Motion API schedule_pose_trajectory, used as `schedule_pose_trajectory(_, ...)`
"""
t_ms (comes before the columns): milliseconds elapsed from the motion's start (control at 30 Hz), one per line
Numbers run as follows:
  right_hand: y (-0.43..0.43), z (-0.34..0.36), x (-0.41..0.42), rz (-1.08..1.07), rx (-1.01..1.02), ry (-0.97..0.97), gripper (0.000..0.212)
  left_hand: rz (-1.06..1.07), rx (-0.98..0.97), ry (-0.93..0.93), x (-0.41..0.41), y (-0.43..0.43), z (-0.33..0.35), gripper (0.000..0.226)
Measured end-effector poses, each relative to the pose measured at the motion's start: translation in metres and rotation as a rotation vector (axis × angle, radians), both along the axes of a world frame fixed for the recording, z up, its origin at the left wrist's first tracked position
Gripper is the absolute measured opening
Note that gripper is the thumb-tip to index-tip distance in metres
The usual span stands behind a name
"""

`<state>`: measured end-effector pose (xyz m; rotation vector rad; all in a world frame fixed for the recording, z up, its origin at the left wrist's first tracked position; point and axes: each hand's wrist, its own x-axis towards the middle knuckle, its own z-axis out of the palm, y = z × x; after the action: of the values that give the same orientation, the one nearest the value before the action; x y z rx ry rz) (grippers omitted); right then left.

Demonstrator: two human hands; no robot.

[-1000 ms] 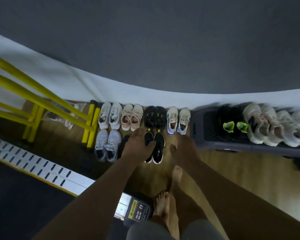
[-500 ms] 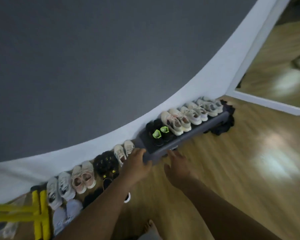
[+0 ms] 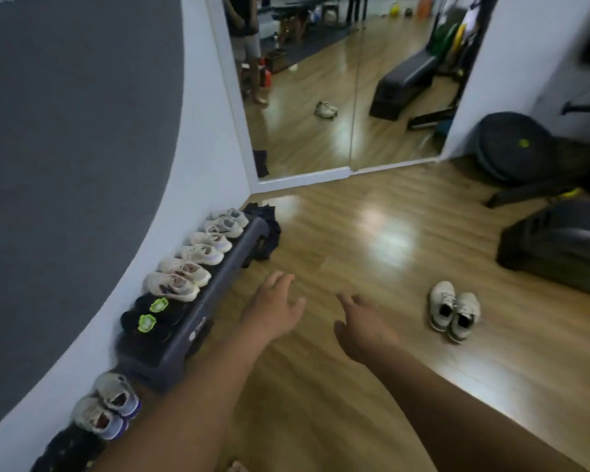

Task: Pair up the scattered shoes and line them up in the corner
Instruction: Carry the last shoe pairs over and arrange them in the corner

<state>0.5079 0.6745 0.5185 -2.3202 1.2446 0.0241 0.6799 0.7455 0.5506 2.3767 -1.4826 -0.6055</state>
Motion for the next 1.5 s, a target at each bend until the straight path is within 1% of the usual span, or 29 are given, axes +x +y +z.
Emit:
schedule_pose_trajectory(133,-0.028,0.013,-0.092,-0.185,-0.034,0.012,0.059,-0.175,0.002,-0.015,-0.082,-0.046,0.005,0.056)
schedule_pose_trajectory(267,-0.043,0.017,-0.166,-0.362,-0.043,-0.007,0.058,-0.317,0.014,-0.050,-0.148,-0.086,0.004,0.055)
schedule_pose_trajectory(467,-0.062,0.008,-0.260,-0.592,0.008,0.020,0.054,-0.534,-0.001,-0.042,-0.235,-0.146,-0.012,0.051)
schedule_pose_trajectory(600,-0.088,-0.007,-0.305,-0.687,0.038,0.079,0.052,-0.627,0.015,-0.028,-0.278,-0.188,-0.032,0.048)
schedule_pose_trajectory(800,-0.163,-0.029,-0.340,-0.726,0.109,0.103,0.050,-0.617,0.117,0.015,-0.313,-0.258,-0.070,0.048)
schedule_pose_trajectory(933,-0.219,-0.039,-0.348,-0.725,0.166,0.081,0.049,-0.587,0.204,0.024,-0.326,-0.302,-0.080,0.049)
schedule_pose_trajectory(1067,-0.272,-0.046,-0.351,-0.722,0.171,0.033,0.051,-0.572,0.225,0.000,-0.335,-0.353,-0.081,0.044)
schedule_pose_trajectory(1200,-0.316,-0.054,-0.355,-0.709,0.194,0.020,0.050,-0.559,0.202,0.015,-0.344,-0.398,-0.081,0.044)
schedule_pose_trajectory(1333,-0.360,-0.070,-0.358,-0.728,0.282,-0.020,0.053,-0.522,0.235,0.018,-0.347,-0.435,-0.091,0.046)
schedule_pose_trajectory(1500,-0.433,-0.104,-0.356,-0.782,0.415,-0.097,0.053,-0.465,0.344,0.019,-0.348,-0.481,-0.116,0.047)
